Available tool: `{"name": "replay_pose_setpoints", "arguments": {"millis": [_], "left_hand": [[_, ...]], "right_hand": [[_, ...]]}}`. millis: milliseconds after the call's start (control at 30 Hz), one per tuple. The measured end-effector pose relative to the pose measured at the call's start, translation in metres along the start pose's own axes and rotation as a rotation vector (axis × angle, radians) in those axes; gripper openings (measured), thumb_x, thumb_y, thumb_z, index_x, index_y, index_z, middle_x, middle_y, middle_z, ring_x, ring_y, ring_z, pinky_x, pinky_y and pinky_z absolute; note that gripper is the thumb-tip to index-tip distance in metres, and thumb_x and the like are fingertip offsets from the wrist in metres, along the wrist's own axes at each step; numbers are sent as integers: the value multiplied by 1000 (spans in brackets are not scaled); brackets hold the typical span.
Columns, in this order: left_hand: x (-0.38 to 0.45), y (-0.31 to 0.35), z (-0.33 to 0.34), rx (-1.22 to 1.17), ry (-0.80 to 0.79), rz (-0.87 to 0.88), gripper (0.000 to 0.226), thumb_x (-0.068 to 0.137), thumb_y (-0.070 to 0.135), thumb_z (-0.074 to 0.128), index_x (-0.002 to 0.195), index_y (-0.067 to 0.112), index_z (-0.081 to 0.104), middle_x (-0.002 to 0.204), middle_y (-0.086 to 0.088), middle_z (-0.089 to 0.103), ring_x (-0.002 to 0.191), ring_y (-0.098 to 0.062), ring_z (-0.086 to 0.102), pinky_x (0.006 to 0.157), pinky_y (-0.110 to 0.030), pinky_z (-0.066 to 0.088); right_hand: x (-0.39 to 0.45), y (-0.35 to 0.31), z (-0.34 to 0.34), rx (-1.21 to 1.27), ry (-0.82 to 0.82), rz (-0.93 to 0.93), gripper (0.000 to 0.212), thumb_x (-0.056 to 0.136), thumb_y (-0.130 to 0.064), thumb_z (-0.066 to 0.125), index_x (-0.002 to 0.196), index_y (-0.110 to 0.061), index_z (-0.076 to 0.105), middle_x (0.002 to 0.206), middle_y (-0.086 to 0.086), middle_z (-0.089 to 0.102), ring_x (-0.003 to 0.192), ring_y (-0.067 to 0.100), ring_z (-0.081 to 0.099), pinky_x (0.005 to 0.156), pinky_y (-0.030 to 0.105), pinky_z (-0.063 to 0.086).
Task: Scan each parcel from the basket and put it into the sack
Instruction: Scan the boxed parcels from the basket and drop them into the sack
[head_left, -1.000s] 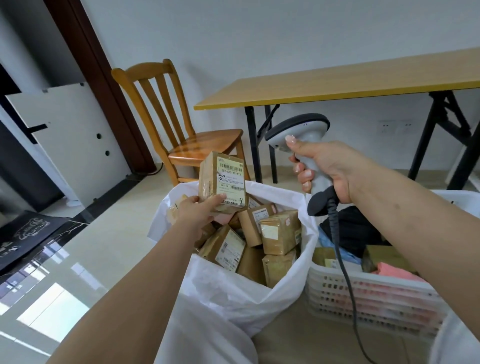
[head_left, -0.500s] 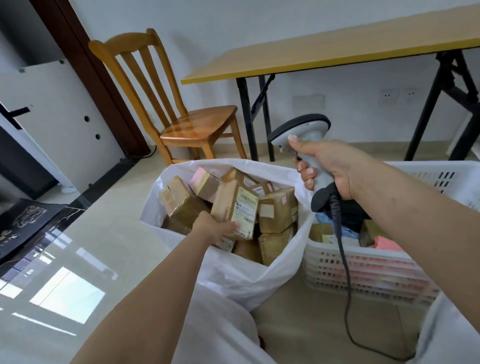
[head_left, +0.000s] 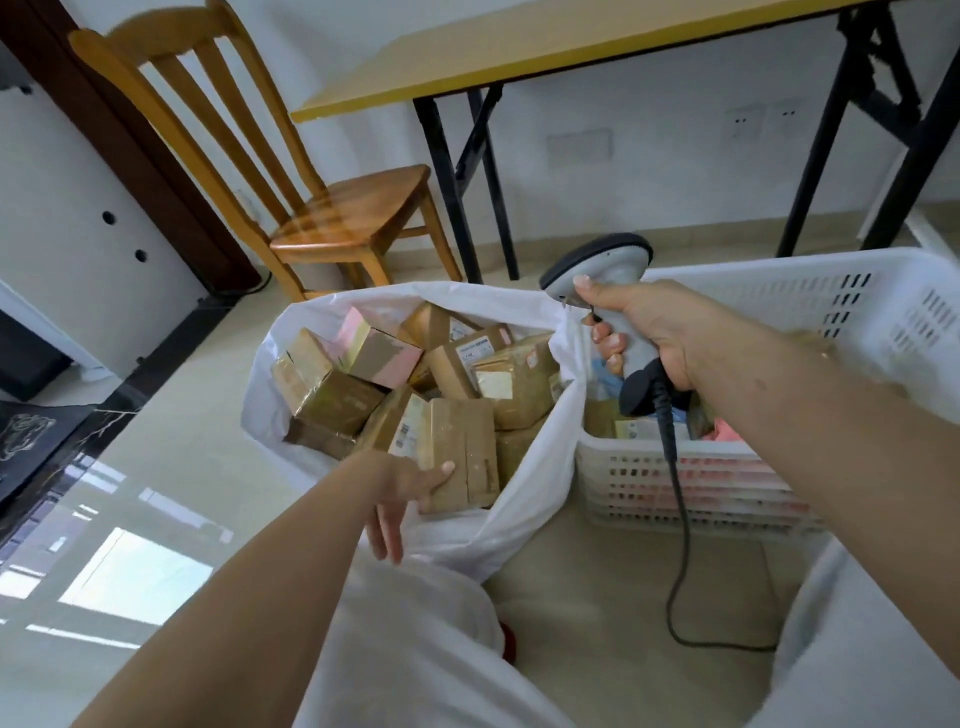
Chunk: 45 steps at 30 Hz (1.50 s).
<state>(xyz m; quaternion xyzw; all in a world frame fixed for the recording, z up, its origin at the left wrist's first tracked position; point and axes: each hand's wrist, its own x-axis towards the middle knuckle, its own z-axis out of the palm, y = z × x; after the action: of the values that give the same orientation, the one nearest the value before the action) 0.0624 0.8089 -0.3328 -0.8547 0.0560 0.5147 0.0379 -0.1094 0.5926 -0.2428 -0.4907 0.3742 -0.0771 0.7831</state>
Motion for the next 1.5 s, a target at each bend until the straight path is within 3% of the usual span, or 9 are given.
{"name": "replay_pose_setpoints", "arguments": {"millis": [100, 267, 567, 733, 900, 1067, 1167, 1333, 1500], "left_hand": [[0, 17, -20, -3, 463, 239, 87, 85, 81, 30, 113, 7, 65, 78, -5, 75, 68, -20, 73, 82, -41, 59], [-10, 94, -23, 175, 964, 403, 46, 93, 59, 47, 87, 16, 62, 76, -1, 66, 70, -18, 64, 63, -32, 53], [8, 254, 40, 232, 695, 729, 32, 90, 48, 51, 84, 21, 67, 85, -2, 71, 82, -23, 68, 80, -41, 58], [40, 321, 75, 105, 519, 898, 11, 92, 26, 65, 97, 16, 66, 87, 5, 64, 96, -21, 64, 84, -27, 50], [72, 394, 101, 46, 429, 918, 36, 93, 29, 66, 122, 10, 58, 93, 3, 58, 101, -21, 60, 85, -26, 45], [116, 441, 129, 37, 371, 721, 65, 92, 46, 62, 141, 6, 42, 130, -11, 52, 97, -21, 53, 71, -26, 45], [137, 460, 148, 41, 387, 632, 78, 87, 55, 64, 144, 10, 36, 144, -18, 35, 120, -36, 48, 96, -41, 48], [136, 510, 169, 193, 433, 858, 95, 83, 49, 71, 154, 15, 17, 154, -15, 22, 142, -36, 23, 115, -47, 27], [147, 567, 177, 231, 342, 826, 114, 82, 45, 75, 156, 12, -5, 163, -15, -1, 149, -36, 2, 120, -50, 17]], "right_hand": [[6, 1, -22, 39, 42, -15, 31, 85, -37, 73, 92, -10, 62, 57, 0, 51, 39, 8, 38, 38, 20, 38], [15, 3, -77, 142, 149, 5, 30, 87, -34, 72, 89, -8, 56, 56, 0, 47, 34, 7, 36, 37, 15, 36], [35, 24, -198, 255, 332, 97, 26, 90, -34, 69, 96, -14, 54, 60, -3, 46, 32, 5, 37, 35, 14, 36], [58, 40, -259, 308, 457, 100, 28, 94, -30, 64, 75, -14, 51, 46, -4, 47, 26, 5, 36, 33, 11, 34], [97, 44, -306, 322, 528, 116, 33, 86, -40, 73, 80, -13, 54, 58, -2, 50, 37, 9, 42, 42, 18, 39], [130, 47, -326, 262, 632, 74, 37, 81, -32, 77, 93, -2, 60, 67, 7, 56, 51, 16, 49, 58, 30, 47], [144, 51, -343, 309, 629, 108, 42, 80, -32, 77, 96, 1, 58, 68, 9, 56, 51, 18, 47, 60, 33, 45], [154, 64, -367, 362, 693, 140, 77, 56, -48, 77, 120, -11, 57, 92, 5, 64, 69, 20, 55, 70, 35, 51], [139, 63, -381, 490, 693, 112, 21, 91, -17, 67, 81, -4, 55, 49, 4, 47, 34, 12, 41, 39, 18, 38]]}}
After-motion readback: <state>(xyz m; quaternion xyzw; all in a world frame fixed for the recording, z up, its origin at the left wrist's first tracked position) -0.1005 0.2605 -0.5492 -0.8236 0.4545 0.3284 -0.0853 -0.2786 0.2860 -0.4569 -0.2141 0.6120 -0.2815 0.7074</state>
